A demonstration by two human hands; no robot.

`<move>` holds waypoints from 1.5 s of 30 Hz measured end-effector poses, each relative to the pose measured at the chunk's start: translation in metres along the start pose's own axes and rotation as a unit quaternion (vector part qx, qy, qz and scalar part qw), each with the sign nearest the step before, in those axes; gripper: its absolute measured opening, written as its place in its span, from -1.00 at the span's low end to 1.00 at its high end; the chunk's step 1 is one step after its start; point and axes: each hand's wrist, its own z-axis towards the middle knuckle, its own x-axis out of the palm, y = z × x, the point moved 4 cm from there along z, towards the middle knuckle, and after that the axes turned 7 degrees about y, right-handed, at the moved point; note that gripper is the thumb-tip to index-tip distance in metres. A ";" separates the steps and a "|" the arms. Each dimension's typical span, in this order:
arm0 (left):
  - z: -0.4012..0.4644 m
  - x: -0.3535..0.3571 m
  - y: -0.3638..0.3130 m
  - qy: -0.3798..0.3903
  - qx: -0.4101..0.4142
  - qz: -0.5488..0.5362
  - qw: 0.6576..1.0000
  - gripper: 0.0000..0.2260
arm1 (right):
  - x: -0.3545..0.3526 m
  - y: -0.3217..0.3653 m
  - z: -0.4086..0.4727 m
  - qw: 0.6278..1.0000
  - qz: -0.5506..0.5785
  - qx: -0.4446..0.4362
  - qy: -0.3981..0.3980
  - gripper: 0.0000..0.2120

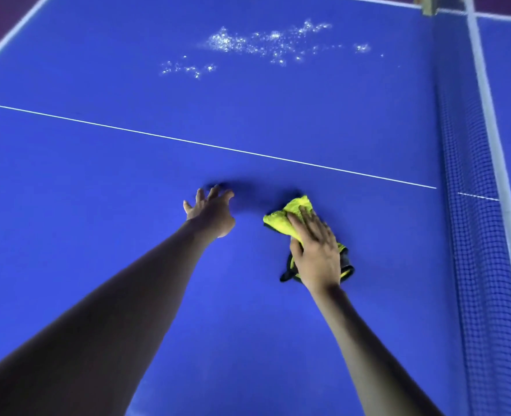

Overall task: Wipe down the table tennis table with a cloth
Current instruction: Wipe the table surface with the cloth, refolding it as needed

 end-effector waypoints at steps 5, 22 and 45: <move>-0.020 0.013 -0.062 -0.020 0.093 -0.010 0.995 -0.34 | -0.005 0.019 -0.132 0.996 0.024 -0.076 0.031 -0.45; 0.001 0.049 -0.078 0.002 0.091 -0.042 0.995 -0.26 | -0.027 -0.096 0.090 0.997 0.005 0.070 -0.011 -0.46; -0.017 0.085 -0.144 -0.023 0.133 -0.002 0.991 -0.24 | -0.061 -0.152 0.049 0.992 -0.018 0.124 -0.035 -0.44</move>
